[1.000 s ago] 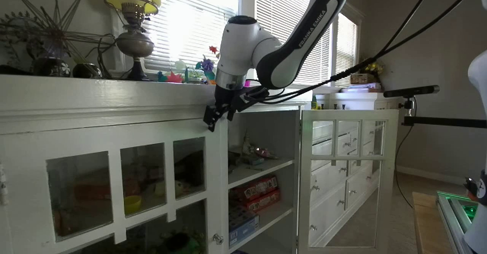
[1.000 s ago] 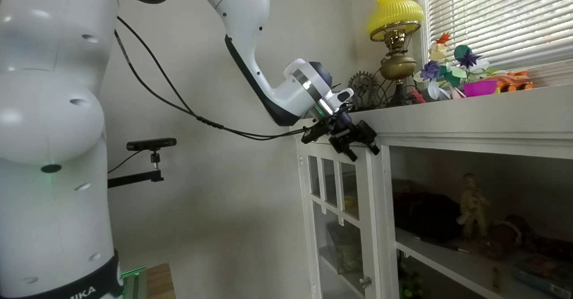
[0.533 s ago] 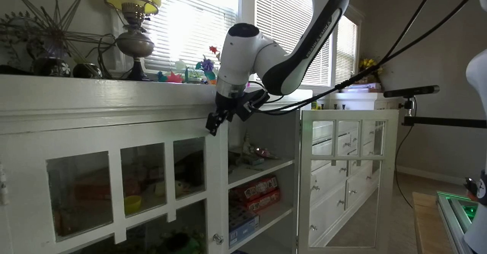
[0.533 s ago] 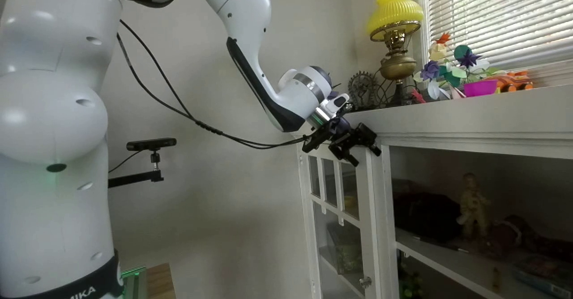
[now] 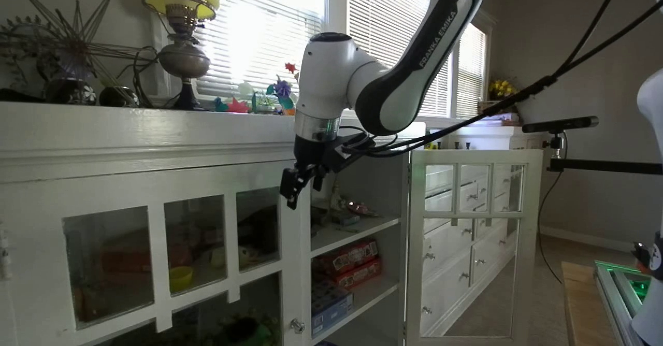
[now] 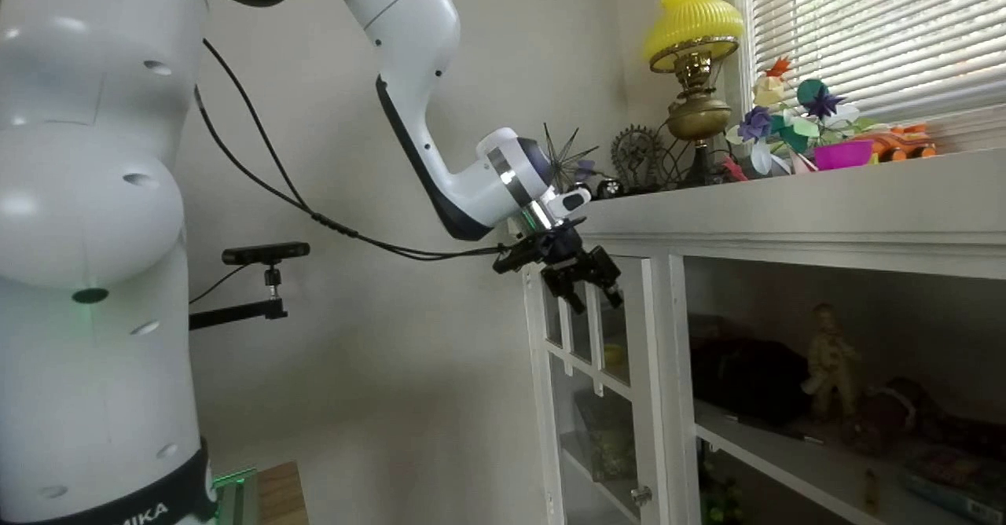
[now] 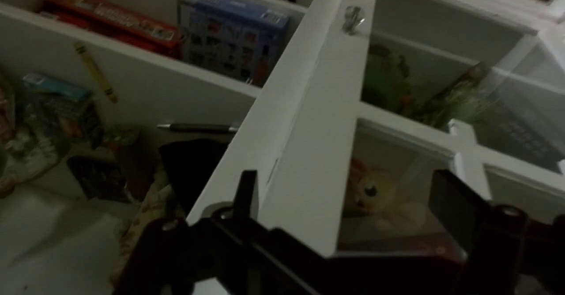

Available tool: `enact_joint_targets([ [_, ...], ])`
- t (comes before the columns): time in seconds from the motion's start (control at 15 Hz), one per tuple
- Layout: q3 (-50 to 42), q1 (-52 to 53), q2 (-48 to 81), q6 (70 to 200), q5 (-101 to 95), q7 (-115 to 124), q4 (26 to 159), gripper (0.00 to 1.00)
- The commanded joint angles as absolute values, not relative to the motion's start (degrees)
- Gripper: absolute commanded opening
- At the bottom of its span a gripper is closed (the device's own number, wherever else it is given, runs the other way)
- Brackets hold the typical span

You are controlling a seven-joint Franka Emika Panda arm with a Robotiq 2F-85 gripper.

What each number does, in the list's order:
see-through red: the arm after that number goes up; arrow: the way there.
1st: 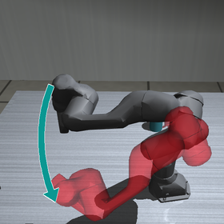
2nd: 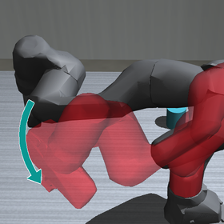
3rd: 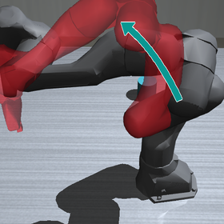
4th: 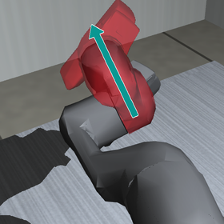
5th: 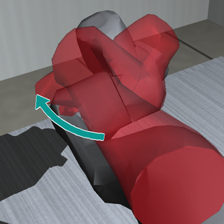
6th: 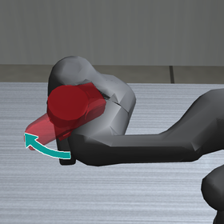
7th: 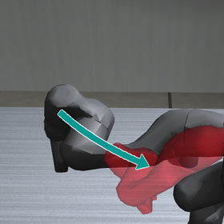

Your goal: Close the cabinet's left door

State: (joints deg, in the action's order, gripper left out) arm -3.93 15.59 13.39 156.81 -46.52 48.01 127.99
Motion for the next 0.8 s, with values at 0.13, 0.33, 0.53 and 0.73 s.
enact_joint_targets([
  [0.13, -0.2, 15.1, 8.1, 158.5, -39.0, 43.5, 132.0, 1.00],
  [0.33, -1.6, 15.1, 7.7, 159.5, -42.9, 45.4, 130.6, 0.97],
  [0.53, -3.2, 15.1, 7.8, 161.5, -46.6, 46.6, 129.6, 0.66],
  [0.73, -5.0, 15.3, 8.3, 163.4, -50.7, 47.6, 128.8, 0.44],
])
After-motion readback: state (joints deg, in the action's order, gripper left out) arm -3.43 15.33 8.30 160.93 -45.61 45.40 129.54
